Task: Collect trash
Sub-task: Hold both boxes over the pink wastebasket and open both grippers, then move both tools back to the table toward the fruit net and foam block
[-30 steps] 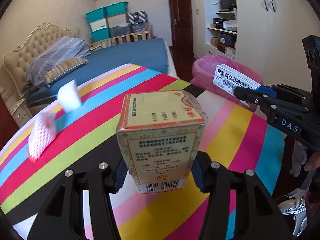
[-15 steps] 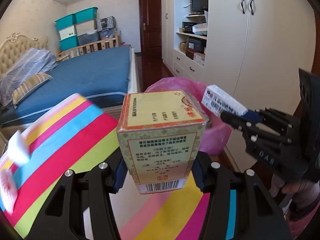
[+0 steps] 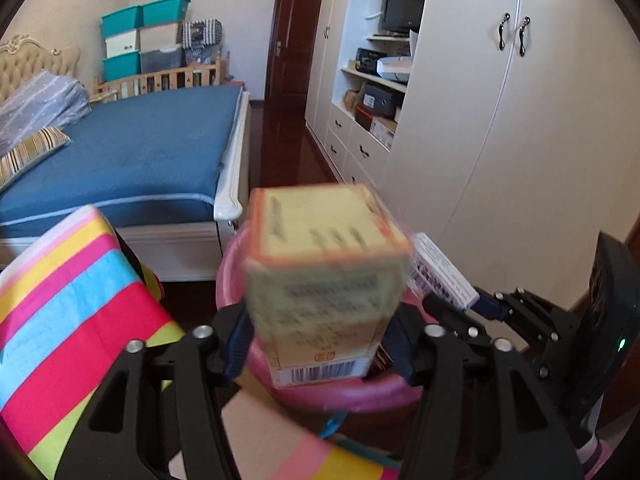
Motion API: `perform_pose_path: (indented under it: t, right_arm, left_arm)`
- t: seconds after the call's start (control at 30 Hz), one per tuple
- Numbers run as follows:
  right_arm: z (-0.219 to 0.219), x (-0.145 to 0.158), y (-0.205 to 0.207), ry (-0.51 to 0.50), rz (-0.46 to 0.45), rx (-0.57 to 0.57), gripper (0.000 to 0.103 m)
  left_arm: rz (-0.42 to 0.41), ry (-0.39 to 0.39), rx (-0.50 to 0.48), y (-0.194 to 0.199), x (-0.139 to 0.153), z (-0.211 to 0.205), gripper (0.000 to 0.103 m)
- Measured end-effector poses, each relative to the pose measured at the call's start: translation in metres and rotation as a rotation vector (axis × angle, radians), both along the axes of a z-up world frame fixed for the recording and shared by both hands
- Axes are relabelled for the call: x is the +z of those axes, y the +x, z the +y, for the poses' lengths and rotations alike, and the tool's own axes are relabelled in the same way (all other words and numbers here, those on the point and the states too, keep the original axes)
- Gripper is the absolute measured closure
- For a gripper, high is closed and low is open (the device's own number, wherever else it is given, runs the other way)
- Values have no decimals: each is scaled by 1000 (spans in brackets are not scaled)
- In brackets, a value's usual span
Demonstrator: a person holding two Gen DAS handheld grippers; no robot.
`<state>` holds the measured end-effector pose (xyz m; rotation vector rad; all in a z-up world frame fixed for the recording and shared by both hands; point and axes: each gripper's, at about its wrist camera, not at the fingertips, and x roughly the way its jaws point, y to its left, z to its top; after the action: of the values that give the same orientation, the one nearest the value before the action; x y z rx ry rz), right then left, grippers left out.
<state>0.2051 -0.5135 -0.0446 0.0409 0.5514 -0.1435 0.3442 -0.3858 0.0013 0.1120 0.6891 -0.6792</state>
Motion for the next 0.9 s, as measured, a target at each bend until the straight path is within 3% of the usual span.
perform_pose_path:
  t: [0.07, 0.1, 0.13, 0.17, 0.2, 0.33, 0.53, 0.9]
  right_arm:
    - [-5, -2, 0, 9, 9, -8, 72]
    - [-5, -2, -4, 8, 2, -15, 65]
    - [-6, -1, -8, 5, -5, -24, 43]
    - [-7, 0, -13, 5, -23, -33, 34]
    - [-7, 2, -18, 9, -37, -31, 32]
    - [-2, 8, -32, -1, -57, -16, 35]
    - [32, 17, -39, -25, -60, 28, 35]
    - [143, 23, -22, -46, -20, 229, 34]
  left_arm:
    - [-34, 3, 56, 0, 2, 0, 23]
    - [-47, 3, 74, -1, 2, 3, 21]
    - [-56, 10, 84, -2, 2, 7, 17]
    - [-66, 24, 96, -4, 2, 12, 13]
    - [-74, 36, 108, -6, 2, 16, 11]
    - [-122, 81, 142, -22, -1, 46, 5]
    - [-180, 146, 200, -54, -9, 108, 5]
    - [-193, 261, 415, -98, -25, 235, 5]
